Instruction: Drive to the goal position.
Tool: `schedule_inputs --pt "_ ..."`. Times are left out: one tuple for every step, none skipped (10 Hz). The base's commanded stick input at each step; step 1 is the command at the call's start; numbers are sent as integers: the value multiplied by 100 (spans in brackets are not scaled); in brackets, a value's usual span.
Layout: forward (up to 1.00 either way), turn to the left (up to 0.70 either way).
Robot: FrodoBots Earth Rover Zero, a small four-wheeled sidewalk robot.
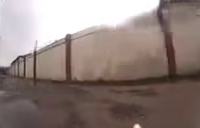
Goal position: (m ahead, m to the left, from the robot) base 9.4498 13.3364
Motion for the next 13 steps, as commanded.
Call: schedule_inputs --pt "70 8" --pt "70 8" --pt "70 8" --pt "70 8" --pt "70 8" --pt "70 43" --pt "70 43" --pt "70 43" --pt "70 43" --pt "70 43" --pt "70 43" --pt "70 43" --pt "70 43"
